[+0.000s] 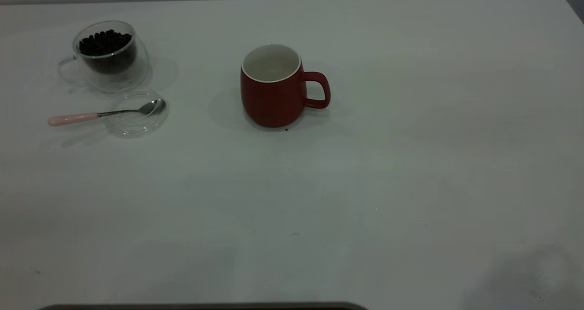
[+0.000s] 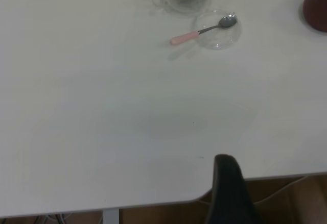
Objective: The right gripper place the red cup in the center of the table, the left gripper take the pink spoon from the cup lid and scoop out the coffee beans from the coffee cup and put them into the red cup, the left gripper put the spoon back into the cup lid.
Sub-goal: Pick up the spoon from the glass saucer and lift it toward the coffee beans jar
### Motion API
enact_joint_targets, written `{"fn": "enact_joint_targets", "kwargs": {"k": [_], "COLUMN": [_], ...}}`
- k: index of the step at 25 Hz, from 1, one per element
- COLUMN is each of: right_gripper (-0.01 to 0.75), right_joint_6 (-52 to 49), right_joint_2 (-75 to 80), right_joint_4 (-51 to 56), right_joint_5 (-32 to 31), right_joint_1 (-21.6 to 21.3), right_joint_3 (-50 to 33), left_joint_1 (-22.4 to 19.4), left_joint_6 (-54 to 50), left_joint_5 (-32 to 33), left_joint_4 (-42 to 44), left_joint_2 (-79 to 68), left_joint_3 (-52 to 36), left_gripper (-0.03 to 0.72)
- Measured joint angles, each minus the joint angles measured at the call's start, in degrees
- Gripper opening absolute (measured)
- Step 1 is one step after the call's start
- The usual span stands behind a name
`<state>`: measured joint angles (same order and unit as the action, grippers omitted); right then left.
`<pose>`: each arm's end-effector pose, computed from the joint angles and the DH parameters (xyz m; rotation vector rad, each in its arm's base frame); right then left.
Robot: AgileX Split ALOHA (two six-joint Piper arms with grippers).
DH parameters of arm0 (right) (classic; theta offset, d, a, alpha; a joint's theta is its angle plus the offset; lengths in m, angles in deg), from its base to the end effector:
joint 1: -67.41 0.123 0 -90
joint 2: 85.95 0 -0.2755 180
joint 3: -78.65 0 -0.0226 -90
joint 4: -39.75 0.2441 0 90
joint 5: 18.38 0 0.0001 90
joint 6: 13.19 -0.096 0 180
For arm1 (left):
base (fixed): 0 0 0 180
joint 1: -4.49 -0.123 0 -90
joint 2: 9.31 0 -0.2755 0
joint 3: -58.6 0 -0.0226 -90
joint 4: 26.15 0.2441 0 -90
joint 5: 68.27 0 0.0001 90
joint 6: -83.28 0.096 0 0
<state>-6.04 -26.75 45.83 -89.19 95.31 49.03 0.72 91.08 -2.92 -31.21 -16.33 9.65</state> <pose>0.1155 0.0720 0.2977 -0.8210 2.6785 0.2375 -0.0015 -0.0078 0.2623 0.0831 2.1124 0.0135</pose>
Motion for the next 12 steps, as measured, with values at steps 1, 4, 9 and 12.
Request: {"fn": "enact_joint_targets", "kwargs": {"k": [1, 4, 9, 12], "right_gripper": [0.591, 0.591, 0.591, 0.591], "right_joint_6": [-0.08, -0.08, -0.12, -0.12], "right_joint_2": [-2.23, -9.76, -24.20, -31.73], "right_joint_4": [-0.05, 0.00, -1.67, -2.11], "right_joint_5": [0.36, 3.04, 5.42, 5.26], "right_joint_1": [-0.19, -2.54, -9.74, -14.33], "right_joint_3": [-2.07, -7.30, -12.71, -13.57], "left_joint_1": [0.00, 0.00, 0.00, 0.00], "left_joint_6": [0.00, 0.00, 0.00, 0.00], "left_joint_5": [0.00, 0.00, 0.00, 0.00], "left_joint_4": [0.00, 0.00, 0.00, 0.00], "left_joint_2": [0.00, 0.00, 0.00, 0.00], "left_joint_3": [0.00, 0.00, 0.00, 0.00], "left_gripper": [0.525, 0.525, 0.525, 0.525]}}
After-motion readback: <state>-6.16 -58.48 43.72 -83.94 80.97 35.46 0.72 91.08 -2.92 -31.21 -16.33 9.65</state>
